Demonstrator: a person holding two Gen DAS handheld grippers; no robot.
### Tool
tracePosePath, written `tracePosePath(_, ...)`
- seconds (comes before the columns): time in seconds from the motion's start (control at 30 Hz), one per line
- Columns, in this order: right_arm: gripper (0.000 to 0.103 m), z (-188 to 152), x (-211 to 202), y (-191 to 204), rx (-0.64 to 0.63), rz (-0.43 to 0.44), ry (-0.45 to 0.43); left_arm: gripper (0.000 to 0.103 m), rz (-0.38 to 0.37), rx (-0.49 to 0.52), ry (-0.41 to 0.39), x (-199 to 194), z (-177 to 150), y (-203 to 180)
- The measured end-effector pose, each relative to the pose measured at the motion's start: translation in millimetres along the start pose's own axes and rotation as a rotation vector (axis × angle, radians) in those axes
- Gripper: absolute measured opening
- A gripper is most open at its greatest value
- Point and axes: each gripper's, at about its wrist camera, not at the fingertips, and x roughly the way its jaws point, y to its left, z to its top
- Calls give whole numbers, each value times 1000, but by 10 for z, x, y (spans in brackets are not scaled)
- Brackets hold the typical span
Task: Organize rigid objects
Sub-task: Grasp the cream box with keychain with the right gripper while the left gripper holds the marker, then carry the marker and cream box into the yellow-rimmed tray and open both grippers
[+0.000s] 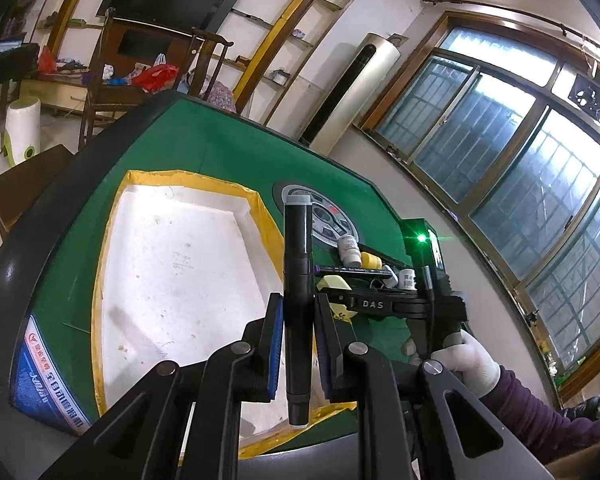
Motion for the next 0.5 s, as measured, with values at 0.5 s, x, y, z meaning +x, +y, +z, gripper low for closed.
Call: tracePosePath(0.5,46,307,-985,89,67,375,-163,15,72,-8,110,526,662,208)
